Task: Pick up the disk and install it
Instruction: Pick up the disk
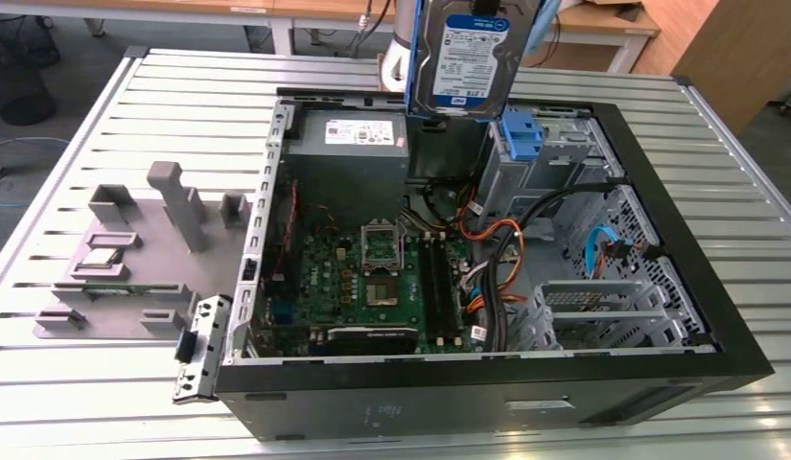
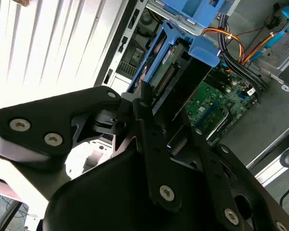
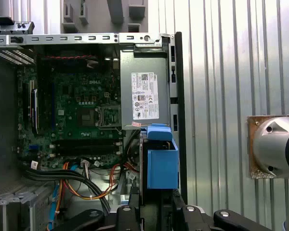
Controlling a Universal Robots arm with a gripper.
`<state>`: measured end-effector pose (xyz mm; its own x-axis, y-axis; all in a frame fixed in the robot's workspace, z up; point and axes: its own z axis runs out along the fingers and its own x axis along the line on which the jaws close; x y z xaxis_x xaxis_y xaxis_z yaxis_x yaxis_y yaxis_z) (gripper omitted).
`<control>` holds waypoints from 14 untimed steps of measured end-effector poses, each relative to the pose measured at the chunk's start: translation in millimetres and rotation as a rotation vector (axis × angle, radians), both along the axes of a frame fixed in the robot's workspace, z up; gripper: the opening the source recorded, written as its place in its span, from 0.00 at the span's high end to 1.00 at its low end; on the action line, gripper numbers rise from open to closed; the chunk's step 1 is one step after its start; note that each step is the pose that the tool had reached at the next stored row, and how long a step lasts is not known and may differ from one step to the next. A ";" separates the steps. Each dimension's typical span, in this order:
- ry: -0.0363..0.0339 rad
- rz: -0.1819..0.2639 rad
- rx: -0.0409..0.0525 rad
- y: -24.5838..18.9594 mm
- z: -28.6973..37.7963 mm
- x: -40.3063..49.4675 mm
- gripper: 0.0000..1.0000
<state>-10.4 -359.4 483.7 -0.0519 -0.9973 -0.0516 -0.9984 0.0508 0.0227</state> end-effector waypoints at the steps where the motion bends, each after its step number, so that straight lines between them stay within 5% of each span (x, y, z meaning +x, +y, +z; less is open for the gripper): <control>1: -0.0001 0.000 -0.0002 0.1 0.0 0.0 0.65; 6: -0.0001 0.000 -0.0154 8.2 0.0 0.0 0.65; 14: 0.0000 0.000 -0.0167 8.3 0.0 0.0 0.65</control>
<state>-10.5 -351.1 483.7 -0.0520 -0.9980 -0.0349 -0.9984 0.0512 0.0218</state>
